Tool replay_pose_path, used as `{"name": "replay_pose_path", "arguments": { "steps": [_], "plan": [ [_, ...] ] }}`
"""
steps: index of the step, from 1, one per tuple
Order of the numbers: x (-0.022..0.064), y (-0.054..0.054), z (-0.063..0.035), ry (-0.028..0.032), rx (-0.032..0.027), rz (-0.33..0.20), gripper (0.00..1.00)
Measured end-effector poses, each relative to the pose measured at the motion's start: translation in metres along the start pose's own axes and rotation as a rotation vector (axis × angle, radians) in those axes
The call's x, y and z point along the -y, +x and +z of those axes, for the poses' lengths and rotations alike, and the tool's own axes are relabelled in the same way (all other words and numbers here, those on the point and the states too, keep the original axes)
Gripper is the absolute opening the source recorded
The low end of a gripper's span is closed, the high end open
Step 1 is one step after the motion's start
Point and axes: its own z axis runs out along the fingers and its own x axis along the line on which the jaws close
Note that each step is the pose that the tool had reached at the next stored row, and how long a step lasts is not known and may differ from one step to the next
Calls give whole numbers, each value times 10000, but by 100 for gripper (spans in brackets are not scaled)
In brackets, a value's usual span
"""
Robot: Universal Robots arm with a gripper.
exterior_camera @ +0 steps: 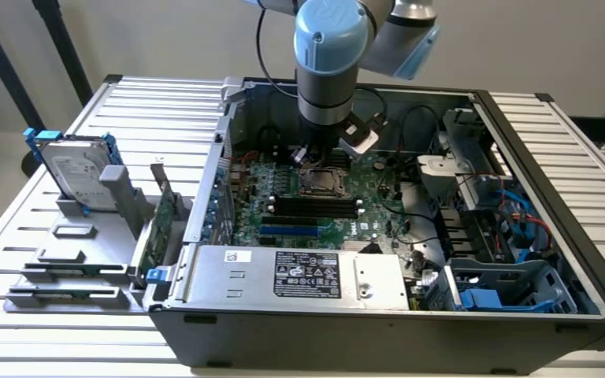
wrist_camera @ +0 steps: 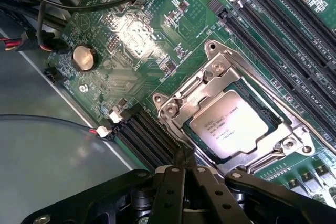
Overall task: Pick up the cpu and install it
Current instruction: 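Install the first cpu locking lever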
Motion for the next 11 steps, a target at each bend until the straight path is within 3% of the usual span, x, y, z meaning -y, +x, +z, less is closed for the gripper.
{"name": "replay_pose_path", "arguments": {
  "steps": [11],
  "plan": [
    [-23, 22, 5, -17, 17, -2, 11]
  ]
}}
